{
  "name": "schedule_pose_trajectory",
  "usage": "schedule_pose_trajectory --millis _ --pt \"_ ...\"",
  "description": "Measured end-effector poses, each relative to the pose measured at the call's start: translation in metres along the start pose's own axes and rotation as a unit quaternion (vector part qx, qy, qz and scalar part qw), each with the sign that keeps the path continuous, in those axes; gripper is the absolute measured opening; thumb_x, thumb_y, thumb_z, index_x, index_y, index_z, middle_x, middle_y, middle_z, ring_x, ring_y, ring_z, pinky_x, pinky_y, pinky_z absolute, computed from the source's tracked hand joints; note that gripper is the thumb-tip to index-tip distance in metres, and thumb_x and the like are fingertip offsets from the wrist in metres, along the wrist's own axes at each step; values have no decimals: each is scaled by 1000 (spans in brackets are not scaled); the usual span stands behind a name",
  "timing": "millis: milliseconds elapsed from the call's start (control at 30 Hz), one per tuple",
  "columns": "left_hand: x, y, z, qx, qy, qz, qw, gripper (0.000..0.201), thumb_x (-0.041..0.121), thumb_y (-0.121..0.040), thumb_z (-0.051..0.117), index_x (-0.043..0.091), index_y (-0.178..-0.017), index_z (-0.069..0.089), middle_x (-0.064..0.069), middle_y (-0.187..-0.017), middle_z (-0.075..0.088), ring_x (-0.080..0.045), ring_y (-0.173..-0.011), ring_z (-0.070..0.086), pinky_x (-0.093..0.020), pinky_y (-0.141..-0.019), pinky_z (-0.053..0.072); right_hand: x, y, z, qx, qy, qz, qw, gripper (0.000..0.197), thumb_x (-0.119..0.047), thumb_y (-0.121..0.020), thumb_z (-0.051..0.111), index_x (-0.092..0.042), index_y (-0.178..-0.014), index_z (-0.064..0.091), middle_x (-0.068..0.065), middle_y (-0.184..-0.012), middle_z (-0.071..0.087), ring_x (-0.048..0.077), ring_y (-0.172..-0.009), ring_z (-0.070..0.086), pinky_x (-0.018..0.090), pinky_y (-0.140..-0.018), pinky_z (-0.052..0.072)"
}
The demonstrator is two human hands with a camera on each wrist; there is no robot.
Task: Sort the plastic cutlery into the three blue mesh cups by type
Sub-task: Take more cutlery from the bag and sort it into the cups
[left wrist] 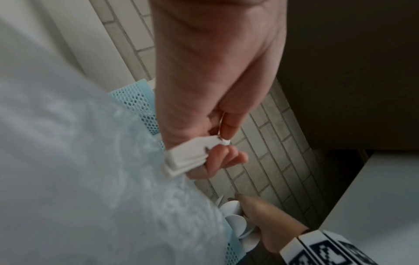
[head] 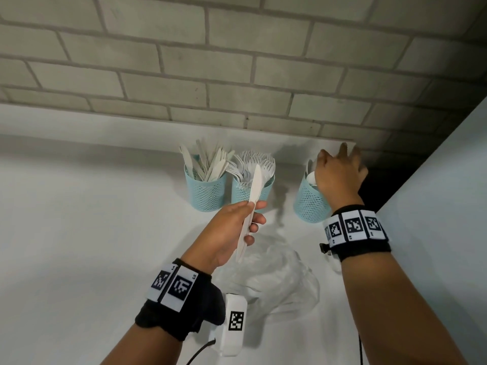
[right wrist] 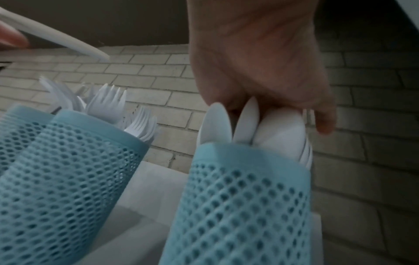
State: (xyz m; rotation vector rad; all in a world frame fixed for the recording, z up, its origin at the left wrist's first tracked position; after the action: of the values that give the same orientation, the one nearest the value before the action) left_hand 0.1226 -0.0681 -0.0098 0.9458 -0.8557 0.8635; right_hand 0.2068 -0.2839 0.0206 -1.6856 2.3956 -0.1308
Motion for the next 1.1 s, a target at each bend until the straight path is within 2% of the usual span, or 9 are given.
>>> schedule_pose_trajectory --millis 100,233,300,367,467,567,767,933,1100 --pt "1 2 -2 3 0 1 1000 31 23 -101 34 12 -109 63 4 -64 57 -8 -58 42 -20 -49 33 0 -5 -3 -89 47 -4 995 49 -28 -97 30 -22 -145 23 12 -156 11 35 -143 4 57 -111 18" --pt "1 5 -2 2 -6 17 1000 29 21 -102 35 13 -109 62 3 -68 57 -7 -59 44 -19 -51 35 7 -17 -2 -171 28 -27 985 58 -45 -93 16 -23 -147 18 9 -158 5 32 -145 1 57 -113 15" --pt "0 8 -2 -1 -13 22 1000 27 19 -101 37 13 -108 62 3 -71 59 -5 -57 49 -18 -53 39 4 -10 -10 -155 -7 -31 987 60 -51 -93 15 -26 -147 19 10 -158 5 31 -145 -3 56 -114 9" --pt "0 12 -1 -2 -15 25 1000 24 17 -100 40 16 -104 63 5 -71 63 -1 -56 56 -16 -56 44 -6 6 -21 -52 -94 -50 993 51 -44 -98 30 -24 -146 28 11 -156 15 30 -144 4 52 -112 11" --pt "-1 17 -1 0 -13 35 999 18 13 -98 46 15 -100 64 5 -72 67 -1 -59 60 -16 -60 48 -31 47 -36 74 -335 -118 932 32 -32 -94 52 -16 -120 59 7 -127 56 21 -117 47 35 -98 37" --pt "-1 22 -1 0 -11 44 999 16 10 -96 48 13 -99 64 3 -75 67 -3 -61 60 -17 -60 49 -52 87 -32 -42 -463 -126 876 22 -31 -87 63 -11 -97 65 -2 -92 66 4 -80 57 17 -70 43" --pt "-2 34 -2 0 -26 59 998 15 12 -95 51 15 -97 66 2 -80 71 -4 -64 64 -17 -63 52 -65 112 -15 -189 -566 -122 793 17 -18 -89 62 -10 -104 62 0 -83 70 -5 -63 62 7 -54 43" --pt "1 39 -7 12 -76 77 994 14 15 -95 51 15 -101 64 -1 -82 69 -3 -61 63 -16 -62 52 -72 105 -23 -250 -608 -136 741 18 -9 -94 52 -23 -105 53 -5 -73 71 3 -66 66 17 -59 49" --pt "4 41 -17 78 -123 103 984 20 23 -91 59 9 -104 64 -4 -84 67 -8 -72 64 -18 -70 53 -92 81 -43 -224 -604 -126 754 13 -10 -95 52 -22 -93 51 -4 -69 69 6 -61 68 24 -53 54"
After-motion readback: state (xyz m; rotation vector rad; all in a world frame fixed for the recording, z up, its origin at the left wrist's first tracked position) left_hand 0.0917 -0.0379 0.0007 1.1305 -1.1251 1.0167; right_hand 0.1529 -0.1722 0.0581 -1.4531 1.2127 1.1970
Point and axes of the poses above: each hand's wrist, its own y-axis away from the middle knuckle, its own z-axis out of the palm, x = y × z, the point moved 1 cm from there along -y, towards the middle knuckle
